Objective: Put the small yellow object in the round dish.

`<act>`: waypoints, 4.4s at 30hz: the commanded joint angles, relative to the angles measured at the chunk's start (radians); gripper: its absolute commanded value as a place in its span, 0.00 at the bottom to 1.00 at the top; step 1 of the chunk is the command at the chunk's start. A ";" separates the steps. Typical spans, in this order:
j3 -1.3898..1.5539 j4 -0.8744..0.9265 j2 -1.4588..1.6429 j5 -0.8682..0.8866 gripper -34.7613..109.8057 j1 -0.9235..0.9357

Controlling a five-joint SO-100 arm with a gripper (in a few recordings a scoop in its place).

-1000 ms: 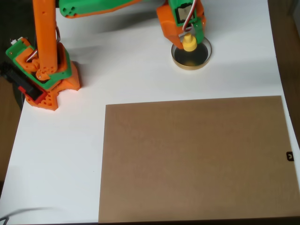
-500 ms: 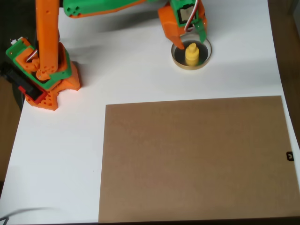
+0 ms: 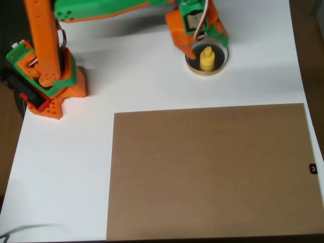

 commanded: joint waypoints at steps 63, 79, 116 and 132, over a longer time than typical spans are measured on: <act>1.606 -0.371 1.967 -0.005 0.41 1.787; 1.697 -0.362 1.967 -0.716 0.31 1.712; 1.611 -0.362 1.967 0.100 0.24 1.775; 1.611 -0.362 1.967 0.100 0.24 1.775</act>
